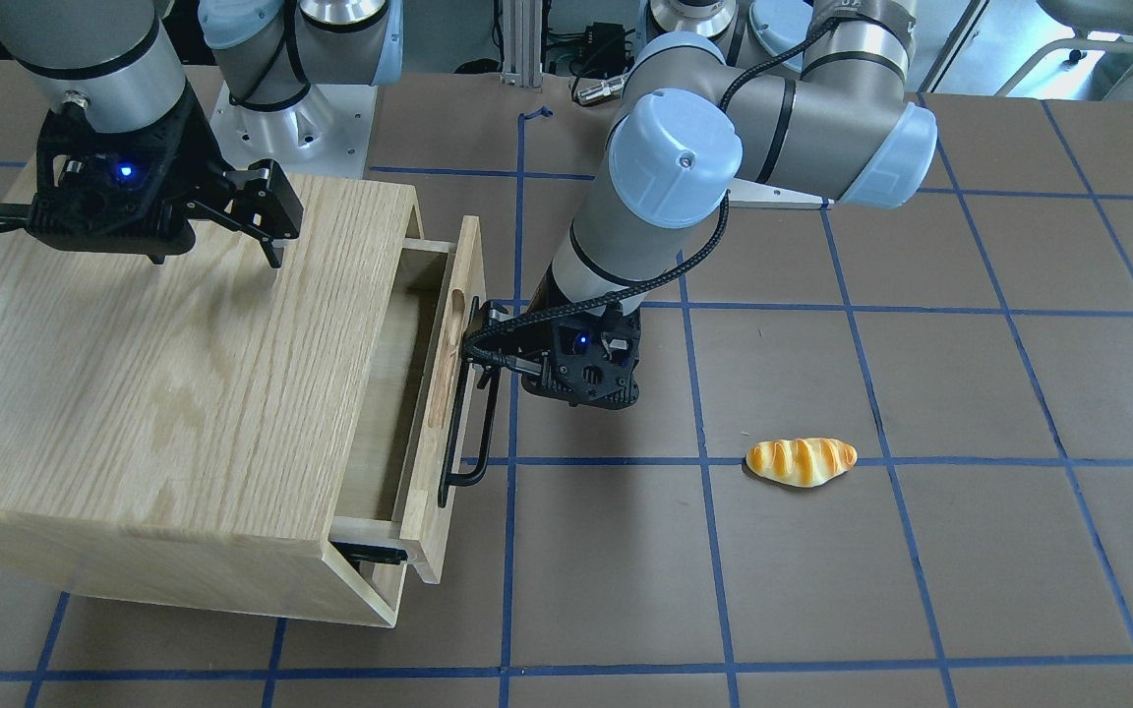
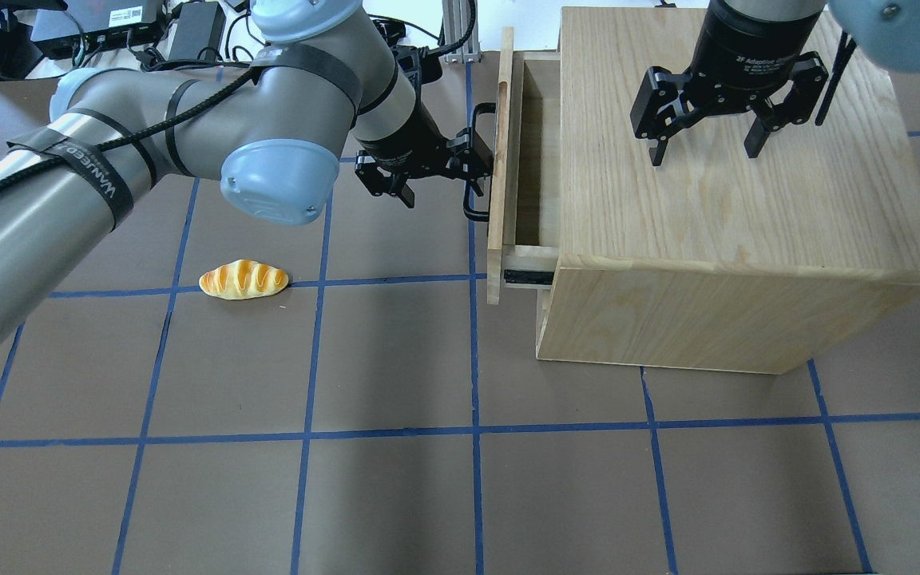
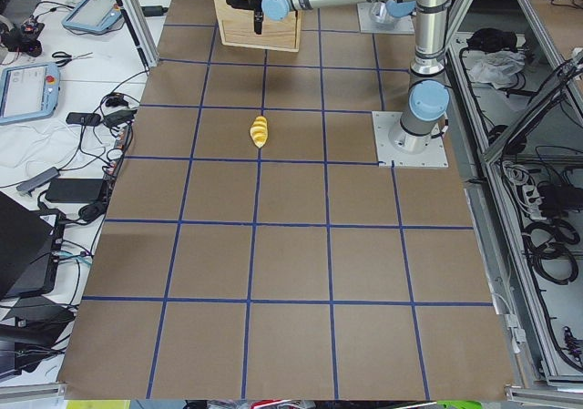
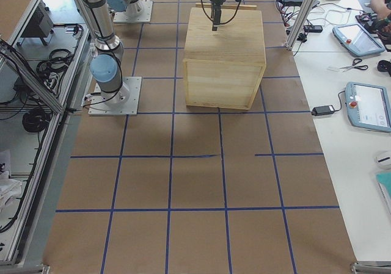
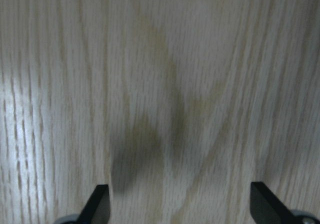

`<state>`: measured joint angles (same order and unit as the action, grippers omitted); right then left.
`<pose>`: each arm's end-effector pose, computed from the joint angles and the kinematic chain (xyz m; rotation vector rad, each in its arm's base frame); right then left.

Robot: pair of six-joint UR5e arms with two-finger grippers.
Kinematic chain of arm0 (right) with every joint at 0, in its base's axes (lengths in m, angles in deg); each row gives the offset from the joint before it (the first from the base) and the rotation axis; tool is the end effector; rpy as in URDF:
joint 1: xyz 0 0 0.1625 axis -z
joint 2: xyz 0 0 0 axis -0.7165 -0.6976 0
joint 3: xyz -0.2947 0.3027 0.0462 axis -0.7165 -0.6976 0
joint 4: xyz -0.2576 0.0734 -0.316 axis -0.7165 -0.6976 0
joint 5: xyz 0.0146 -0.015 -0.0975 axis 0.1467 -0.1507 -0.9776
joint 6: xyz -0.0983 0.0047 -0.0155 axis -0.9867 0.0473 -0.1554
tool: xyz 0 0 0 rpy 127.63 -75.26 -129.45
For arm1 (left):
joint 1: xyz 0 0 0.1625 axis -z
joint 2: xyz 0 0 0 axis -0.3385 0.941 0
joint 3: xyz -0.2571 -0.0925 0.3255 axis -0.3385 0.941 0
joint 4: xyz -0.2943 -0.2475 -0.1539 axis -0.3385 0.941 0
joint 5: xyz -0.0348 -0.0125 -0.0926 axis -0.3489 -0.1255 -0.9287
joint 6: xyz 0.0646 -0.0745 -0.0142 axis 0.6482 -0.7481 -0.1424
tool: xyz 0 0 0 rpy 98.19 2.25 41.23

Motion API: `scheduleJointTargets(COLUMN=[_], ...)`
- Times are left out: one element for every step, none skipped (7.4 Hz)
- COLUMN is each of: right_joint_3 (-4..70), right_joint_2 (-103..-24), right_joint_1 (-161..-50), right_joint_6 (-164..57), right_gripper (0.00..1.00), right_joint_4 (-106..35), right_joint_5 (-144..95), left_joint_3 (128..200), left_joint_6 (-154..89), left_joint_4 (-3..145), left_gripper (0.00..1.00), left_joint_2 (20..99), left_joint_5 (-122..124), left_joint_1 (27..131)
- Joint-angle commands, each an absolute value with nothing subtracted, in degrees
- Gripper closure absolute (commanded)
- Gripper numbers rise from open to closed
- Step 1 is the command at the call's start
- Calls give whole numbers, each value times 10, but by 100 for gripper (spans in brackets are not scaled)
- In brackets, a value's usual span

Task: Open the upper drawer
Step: 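Pull the drawer handle with the left gripper away from the cabinet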

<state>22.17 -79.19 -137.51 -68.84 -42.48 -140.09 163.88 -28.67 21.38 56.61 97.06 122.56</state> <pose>0.1448 -0.5163 0.5050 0.0179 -3.0965 -0.0696 -0.2899 -0.5550 0.3683 -0.0731 -2.8522 0.0761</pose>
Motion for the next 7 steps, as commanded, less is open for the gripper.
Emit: scheduleJointTargets(right_joint_3=[222,222,222,222,222,222,222], right_joint_2=[-792,-792,-792,-792,-792,-792,-792], right_joint_1=[-1375,-1375,-1375,-1375,-1375,-1375,-1375], right_joint_6=[-688,-688,-688,-688,-689,-688,-688], right_gripper=[0,0,0,0,0,0,0], right_joint_4=[-425,-425,-425,-425,-425,-425,-425], right_joint_5=[-1401,-1401,-1401,-1401,-1401,-1401,-1401], left_joint_3=[1640,1640,1640,1640,1640,1640,1640], left_joint_6=[-247,-246,-245,-243,-243,-242,-234], left_joint_4=[259,262,266,273,278,278,281], left_gripper=[0,0,0,0,0,0,0], left_joint_2=[547,544,542,538,536,535,533], left_joint_5=[969,970,970,970,971,971,971], left_joint_1=[1188,1183,1168,1157,1156,1152,1142])
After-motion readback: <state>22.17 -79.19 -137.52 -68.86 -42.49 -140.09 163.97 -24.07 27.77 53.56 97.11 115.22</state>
